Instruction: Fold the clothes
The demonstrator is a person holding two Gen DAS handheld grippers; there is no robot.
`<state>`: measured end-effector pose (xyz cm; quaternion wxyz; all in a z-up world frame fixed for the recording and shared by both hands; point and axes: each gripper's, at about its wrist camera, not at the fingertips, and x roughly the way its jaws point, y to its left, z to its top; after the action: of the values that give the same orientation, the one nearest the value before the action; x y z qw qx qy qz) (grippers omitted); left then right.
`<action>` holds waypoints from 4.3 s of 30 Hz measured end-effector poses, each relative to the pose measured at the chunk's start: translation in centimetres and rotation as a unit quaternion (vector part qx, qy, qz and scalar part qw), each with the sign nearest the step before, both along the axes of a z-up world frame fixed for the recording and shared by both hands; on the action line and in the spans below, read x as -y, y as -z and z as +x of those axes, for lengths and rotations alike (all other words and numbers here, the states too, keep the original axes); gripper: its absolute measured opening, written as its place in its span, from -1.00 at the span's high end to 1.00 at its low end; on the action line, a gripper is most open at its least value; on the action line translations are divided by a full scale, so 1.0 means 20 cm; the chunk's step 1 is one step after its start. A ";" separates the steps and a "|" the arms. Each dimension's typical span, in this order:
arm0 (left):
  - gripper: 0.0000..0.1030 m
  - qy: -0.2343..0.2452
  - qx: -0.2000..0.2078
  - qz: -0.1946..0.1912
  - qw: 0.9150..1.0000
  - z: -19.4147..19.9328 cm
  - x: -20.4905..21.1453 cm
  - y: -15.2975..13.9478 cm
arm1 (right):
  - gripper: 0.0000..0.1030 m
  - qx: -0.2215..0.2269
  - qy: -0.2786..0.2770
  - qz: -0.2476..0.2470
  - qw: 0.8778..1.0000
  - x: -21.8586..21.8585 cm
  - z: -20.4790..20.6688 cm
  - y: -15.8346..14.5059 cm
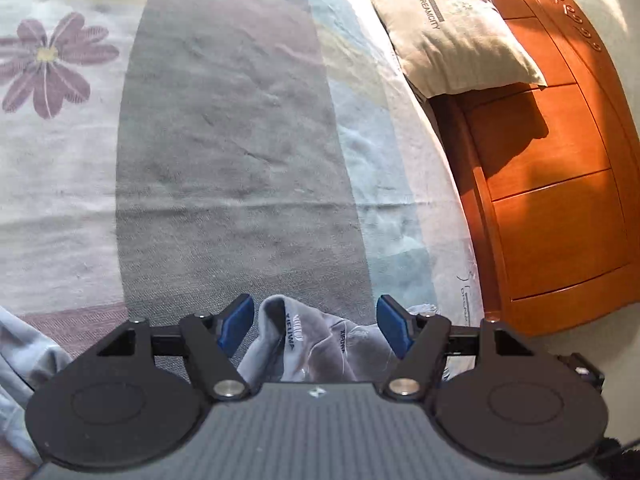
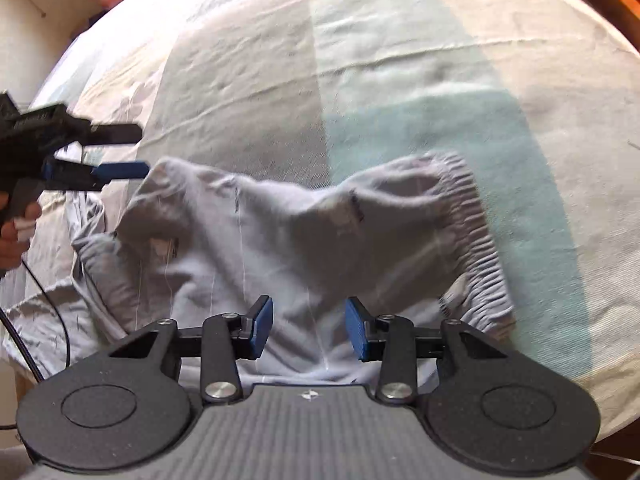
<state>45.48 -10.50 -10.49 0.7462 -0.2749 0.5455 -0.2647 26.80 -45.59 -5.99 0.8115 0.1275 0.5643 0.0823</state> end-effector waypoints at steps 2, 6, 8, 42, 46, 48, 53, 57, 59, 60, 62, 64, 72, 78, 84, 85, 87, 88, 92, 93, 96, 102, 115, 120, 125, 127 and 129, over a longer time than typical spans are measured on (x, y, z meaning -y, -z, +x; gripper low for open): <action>-0.30 0.031 0.029 0.009 0.999 -0.01 0.04 -0.08 | 0.13 0.029 0.023 -0.016 0.999 0.06 0.03 -0.05; -0.32 0.146 0.055 0.006 0.988 -0.10 0.24 -0.15 | 0.13 0.045 0.078 -0.026 0.996 0.22 0.12 -0.07; -0.33 0.210 0.039 0.003 0.977 -0.20 0.33 -0.10 | 0.13 0.034 0.094 -0.006 0.995 0.29 0.17 -0.02; -0.48 0.237 0.041 0.168 0.956 -0.56 -0.11 -0.09 | 0.08 -0.017 -0.137 -0.102 0.985 -0.32 -0.08 0.12; -0.48 0.206 0.044 0.193 0.958 -0.58 -0.32 -0.08 | 0.07 0.011 -0.094 -0.132 0.987 -0.47 -0.08 0.00; -0.48 0.197 0.058 0.213 0.955 -0.60 -0.42 -0.08 | 0.08 0.029 -0.078 -0.141 0.986 -0.55 -0.07 -0.06; -0.49 0.180 0.076 0.237 0.952 -0.68 -0.65 -0.03 | 0.07 0.069 -0.067 -0.161 0.982 -0.82 -0.02 -0.11; -0.54 0.154 0.089 0.248 0.952 -0.75 -0.75 0.00 | 0.06 0.109 -0.112 -0.172 0.973 -1.03 0.01 -0.09; -0.54 0.139 0.095 0.253 0.953 -0.77 -0.77 0.01 | 0.06 0.128 -0.141 -0.169 0.967 -1.12 0.03 -0.06; -0.54 0.131 0.098 0.255 0.953 -0.79 -0.77 0.02 | 0.06 0.136 -0.158 -0.168 0.964 -1.15 0.04 -0.06; -0.54 0.117 0.104 0.259 0.953 -0.81 -0.78 0.03 | 0.06 0.152 -0.190 -0.164 0.956 -1.19 0.05 -0.05; -0.54 0.102 0.110 0.263 0.953 -0.83 -0.80 0.04 | 0.06 0.162 -0.211 -0.156 0.951 -1.18 0.05 -0.04; -0.54 0.060 0.086 0.231 0.967 -0.77 -0.72 0.04 | -0.01 0.199 -0.248 -0.140 0.938 -1.08 0.10 -0.05; -0.55 0.026 0.067 0.199 0.977 -0.73 -0.67 0.04 | -0.01 0.218 -0.302 -0.094 0.923 -1.11 0.00 -0.02; -0.55 0.038 0.097 0.219 0.970 -0.77 -0.58 0.04 | -0.01 0.248 -0.361 -0.094 0.894 -1.19 -0.08 0.07; -0.55 0.041 0.104 0.223 0.968 -0.78 -0.57 0.04 | -0.01 0.254 -0.368 -0.098 0.889 -1.19 -0.08 0.08; -0.56 0.054 0.127 0.239 0.961 -0.80 -0.54 0.04 | -0.01 0.269 -0.372 -0.110 0.881 -1.20 -0.12 0.09; -0.56 0.057 0.152 0.256 0.953 -0.83 -0.52 0.02 | -0.01 0.278 -0.372 -0.117 0.878 -1.20 -0.14 0.10; -0.58 0.029 0.220 0.314 0.923 -1.00 -0.41 -0.04 | -0.05 0.303 -0.332 -0.129 0.884 -1.14 -0.31 0.08; -0.63 0.026 0.215 0.310 0.926 -1.02 -0.40 -0.03 | -0.14 0.306 -0.319 -0.137 0.887 -1.11 -0.37 0.08; -0.66 0.014 0.200 0.296 0.934 -1.08 -0.36 -0.01 | -0.20 0.290 -0.286 -0.134 0.903 -1.07 -0.49 0.12; -0.73 -0.008 0.170 0.268 0.948 -1.21 -0.28 0.04 | -0.20 0.288 -0.239 -0.108 0.921 -0.99 -0.71 0.18; -0.74 -0.067 0.114 0.222 0.966 -1.18 -0.36 -0.05 | 0.32 0.306 -0.280 -0.086 0.906 -1.18 -0.57 0.13; -0.74 -0.072 0.104 0.212 0.969 -1.11 -0.36 -0.05 | 0.55 0.294 -0.299 -0.092 0.903 -1.31 -0.44 0.19; -0.74 -0.072 0.101 0.202 0.971 -1.06 -0.37 -0.05 | 0.96 0.289 -0.324 -0.103 0.895 -1.37 -0.38 0.22; -0.74 -0.076 0.102 0.193 0.973 -1.05 -0.38 -0.07 | 0.96 0.301 -0.325 -0.092 0.892 -1.35 -0.40 0.19; -0.74 -0.082 0.101 0.179 0.975 -1.04 -0.39 -0.08 | 0.96 0.311 -0.329 -0.069 0.889 -1.32 -0.44 0.13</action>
<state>24.63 -2.71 -8.93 0.8538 -0.1524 0.4813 -0.1272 18.06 -19.21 -8.64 0.8786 -0.1542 0.2971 0.3405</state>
